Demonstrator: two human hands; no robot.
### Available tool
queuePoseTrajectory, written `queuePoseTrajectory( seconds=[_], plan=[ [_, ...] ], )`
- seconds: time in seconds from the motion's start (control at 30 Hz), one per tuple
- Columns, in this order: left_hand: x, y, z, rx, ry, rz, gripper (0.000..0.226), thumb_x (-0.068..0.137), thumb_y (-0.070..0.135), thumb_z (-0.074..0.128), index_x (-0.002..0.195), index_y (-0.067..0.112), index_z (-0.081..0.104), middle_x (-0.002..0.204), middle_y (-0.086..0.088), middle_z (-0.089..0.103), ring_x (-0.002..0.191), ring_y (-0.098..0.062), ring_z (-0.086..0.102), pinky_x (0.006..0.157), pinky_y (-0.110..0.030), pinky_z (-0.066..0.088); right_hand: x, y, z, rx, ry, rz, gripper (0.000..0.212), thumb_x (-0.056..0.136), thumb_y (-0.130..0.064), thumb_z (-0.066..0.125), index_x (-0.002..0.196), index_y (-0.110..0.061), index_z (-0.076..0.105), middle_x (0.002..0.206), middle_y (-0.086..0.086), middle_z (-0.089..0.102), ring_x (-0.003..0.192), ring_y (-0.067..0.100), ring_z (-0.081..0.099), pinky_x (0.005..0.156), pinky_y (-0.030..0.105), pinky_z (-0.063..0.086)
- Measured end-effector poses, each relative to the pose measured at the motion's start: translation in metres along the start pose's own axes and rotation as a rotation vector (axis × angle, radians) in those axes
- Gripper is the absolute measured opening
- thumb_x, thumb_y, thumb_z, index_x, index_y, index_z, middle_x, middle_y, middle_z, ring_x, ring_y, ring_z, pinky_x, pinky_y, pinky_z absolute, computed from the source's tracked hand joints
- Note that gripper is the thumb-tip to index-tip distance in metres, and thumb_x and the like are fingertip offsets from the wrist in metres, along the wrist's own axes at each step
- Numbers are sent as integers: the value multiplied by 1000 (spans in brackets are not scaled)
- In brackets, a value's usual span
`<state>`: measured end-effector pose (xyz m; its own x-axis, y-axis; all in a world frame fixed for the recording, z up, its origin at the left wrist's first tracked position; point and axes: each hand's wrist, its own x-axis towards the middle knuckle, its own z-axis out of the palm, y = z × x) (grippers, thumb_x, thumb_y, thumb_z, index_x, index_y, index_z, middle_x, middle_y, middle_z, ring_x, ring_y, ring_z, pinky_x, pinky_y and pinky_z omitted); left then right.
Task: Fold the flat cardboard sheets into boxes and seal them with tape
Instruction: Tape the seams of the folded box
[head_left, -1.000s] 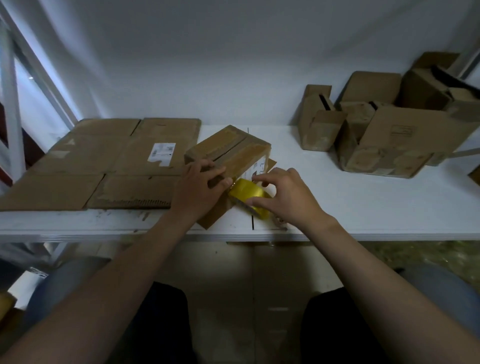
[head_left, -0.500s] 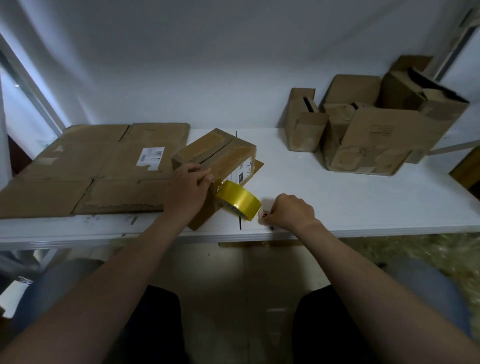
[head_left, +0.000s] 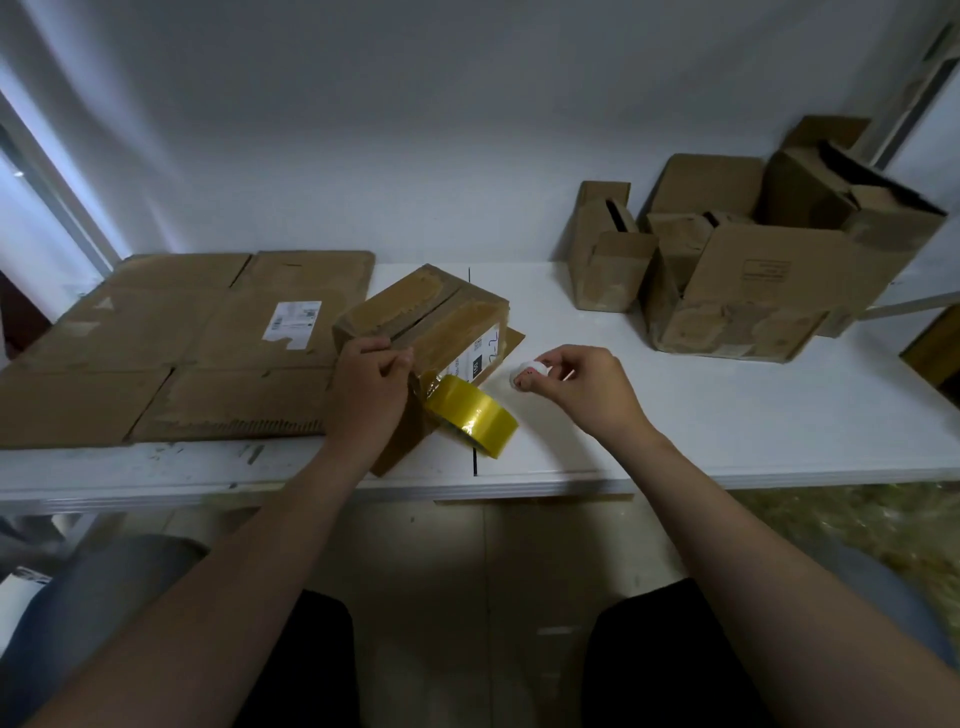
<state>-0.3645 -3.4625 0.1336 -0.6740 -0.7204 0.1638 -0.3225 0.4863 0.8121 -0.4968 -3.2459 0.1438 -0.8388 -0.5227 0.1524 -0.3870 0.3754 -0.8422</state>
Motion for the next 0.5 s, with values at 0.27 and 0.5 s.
queuePoseTrajectory(
  seconds=[0.27, 0.5],
  plan=[
    [-9, 11, 11, -204, 17, -136, 29, 95, 35, 64, 124, 35, 68, 138, 5, 54, 115, -10, 50, 99, -34, 42, 43, -23, 5, -7, -117, -100, 4, 82, -24, 76, 83, -24, 72, 119, -22, 66, 101, -17, 56, 75, 0, 38],
    [1, 11, 8, -359, -40, -243, 23, 88, 38, 65, 107, 47, 73, 118, 12, 62, 107, -16, 59, 96, -46, 54, 84, -27, 19, 2, -252, -76, 13, 81, -28, 71, 84, -15, 70, 123, -16, 70, 111, 6, 66, 90, 37, 56]
  ],
)
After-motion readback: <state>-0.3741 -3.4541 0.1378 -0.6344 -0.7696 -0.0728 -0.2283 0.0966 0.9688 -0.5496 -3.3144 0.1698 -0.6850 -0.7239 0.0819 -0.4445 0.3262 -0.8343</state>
